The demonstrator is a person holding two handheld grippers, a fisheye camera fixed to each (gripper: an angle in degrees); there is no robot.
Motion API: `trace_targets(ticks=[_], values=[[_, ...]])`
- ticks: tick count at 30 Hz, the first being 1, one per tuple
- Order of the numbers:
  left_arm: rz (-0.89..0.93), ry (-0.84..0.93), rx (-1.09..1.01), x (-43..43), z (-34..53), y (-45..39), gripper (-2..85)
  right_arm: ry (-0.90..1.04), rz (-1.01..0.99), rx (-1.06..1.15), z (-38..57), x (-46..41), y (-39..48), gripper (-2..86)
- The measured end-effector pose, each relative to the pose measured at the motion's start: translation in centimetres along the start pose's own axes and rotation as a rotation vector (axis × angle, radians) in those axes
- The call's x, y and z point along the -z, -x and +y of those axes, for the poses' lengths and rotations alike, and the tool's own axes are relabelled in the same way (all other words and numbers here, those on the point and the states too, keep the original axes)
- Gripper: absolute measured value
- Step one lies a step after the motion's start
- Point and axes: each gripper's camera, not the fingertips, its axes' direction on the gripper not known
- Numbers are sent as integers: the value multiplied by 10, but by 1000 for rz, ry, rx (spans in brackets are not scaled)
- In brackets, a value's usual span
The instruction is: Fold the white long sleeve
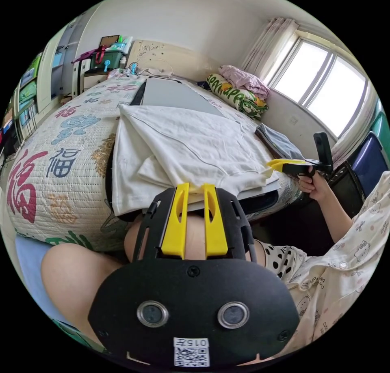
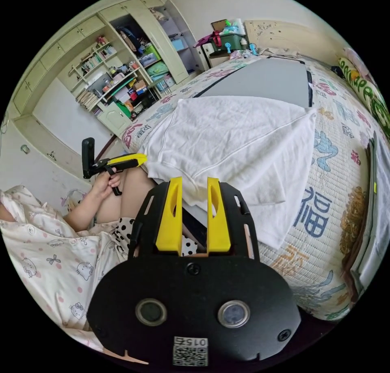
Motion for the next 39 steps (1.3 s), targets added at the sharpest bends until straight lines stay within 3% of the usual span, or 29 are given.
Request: trace_targets(ticks=[9,14,18,26,33,39], values=[[-30,7,-10,2,-26,-22,63,-143,84,-285,1,93,-76,103],[-66,-56,-173,8,-95,-63,64,-249,91,-548,38,144,-142,106],[19,-36,-293,-25,-175,-98,73,-265,36,-597,42,160,-172,107],[37,156,-581,-201,-339,-227,70,-361,-135,-638,37,172,-217,107],[125,320,-534,-369,-436,-289,105,-370,-182,-588,42,192,-234,69],[-42,404,-566,-469,-468,-318,100,-411,-196,-559,61,209,-244,15]])
